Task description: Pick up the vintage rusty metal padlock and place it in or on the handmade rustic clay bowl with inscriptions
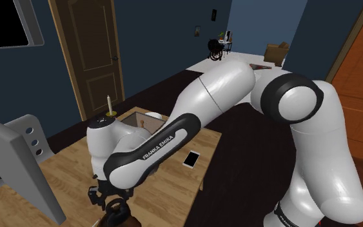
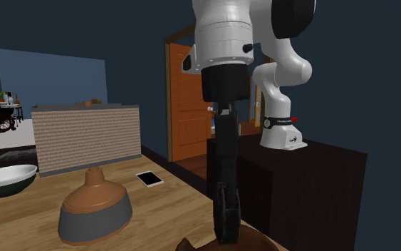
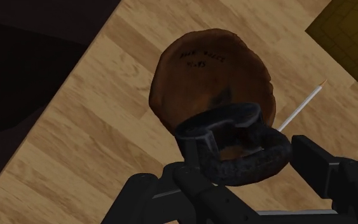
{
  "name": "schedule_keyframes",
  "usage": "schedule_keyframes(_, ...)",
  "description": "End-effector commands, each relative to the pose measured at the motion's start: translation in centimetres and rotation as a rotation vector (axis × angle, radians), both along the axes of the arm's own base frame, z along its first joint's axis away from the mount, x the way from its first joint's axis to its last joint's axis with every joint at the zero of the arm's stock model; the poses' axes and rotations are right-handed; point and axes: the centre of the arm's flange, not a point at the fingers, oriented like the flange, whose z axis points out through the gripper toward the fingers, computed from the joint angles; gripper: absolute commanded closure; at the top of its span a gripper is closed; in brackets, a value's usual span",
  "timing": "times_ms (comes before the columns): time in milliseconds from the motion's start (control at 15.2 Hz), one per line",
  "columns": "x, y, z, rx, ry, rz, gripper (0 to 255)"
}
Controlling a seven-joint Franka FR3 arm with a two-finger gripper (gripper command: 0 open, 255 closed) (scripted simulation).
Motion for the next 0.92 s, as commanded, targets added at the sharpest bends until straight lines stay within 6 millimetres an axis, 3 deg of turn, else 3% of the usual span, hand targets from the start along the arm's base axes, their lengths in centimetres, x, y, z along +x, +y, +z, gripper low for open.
schedule_keyframes(0, 0.1, 0.1, -1.0, 0.0, -0.001, 0.0, 255)
schedule_keyframes(264, 0.1, 0.1, -3.4, 0.0, -0.001, 0.0, 255)
schedule_keyframes(792, 0.1, 0.1, -3.4, 0.0, -0.001, 0.0, 255)
schedule_keyframes(858, 0.1, 0.1, -3.4, 0.0, -0.001, 0.0, 0)
